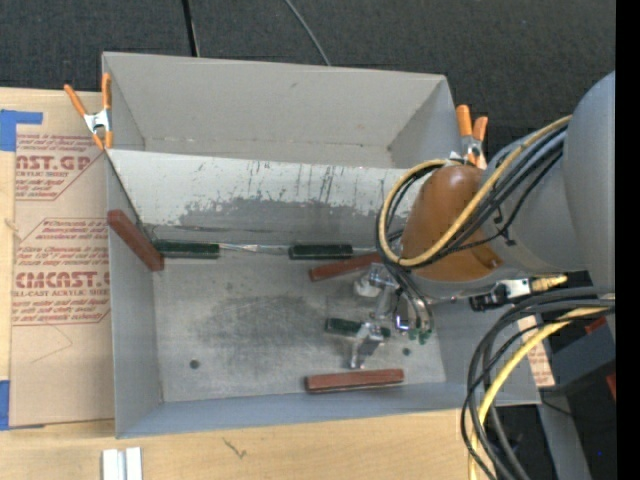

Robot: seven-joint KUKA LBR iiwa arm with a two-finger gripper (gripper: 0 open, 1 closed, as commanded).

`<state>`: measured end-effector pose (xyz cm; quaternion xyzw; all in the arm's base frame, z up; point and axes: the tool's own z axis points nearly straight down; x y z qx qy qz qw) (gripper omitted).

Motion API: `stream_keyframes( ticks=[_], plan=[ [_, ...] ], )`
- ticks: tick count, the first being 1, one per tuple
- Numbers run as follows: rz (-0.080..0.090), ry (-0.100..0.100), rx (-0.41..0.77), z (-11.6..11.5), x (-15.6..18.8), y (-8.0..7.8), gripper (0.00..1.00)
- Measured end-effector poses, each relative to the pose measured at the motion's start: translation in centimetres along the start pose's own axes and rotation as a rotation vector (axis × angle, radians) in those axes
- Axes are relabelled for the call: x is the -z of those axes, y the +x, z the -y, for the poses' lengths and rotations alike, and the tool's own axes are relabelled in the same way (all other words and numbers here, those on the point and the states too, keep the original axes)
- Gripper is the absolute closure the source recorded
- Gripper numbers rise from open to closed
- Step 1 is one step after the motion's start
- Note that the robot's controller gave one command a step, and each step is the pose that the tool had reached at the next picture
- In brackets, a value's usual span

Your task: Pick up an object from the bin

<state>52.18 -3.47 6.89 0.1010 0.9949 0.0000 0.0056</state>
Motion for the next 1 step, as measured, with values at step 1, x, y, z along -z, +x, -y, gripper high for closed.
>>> stream_keyframes(
  ticks=[1],
  plan=[
    [0.004, 0.000, 0.092, -0.37, 0.69, -0.19, 1.00]
  ],
)
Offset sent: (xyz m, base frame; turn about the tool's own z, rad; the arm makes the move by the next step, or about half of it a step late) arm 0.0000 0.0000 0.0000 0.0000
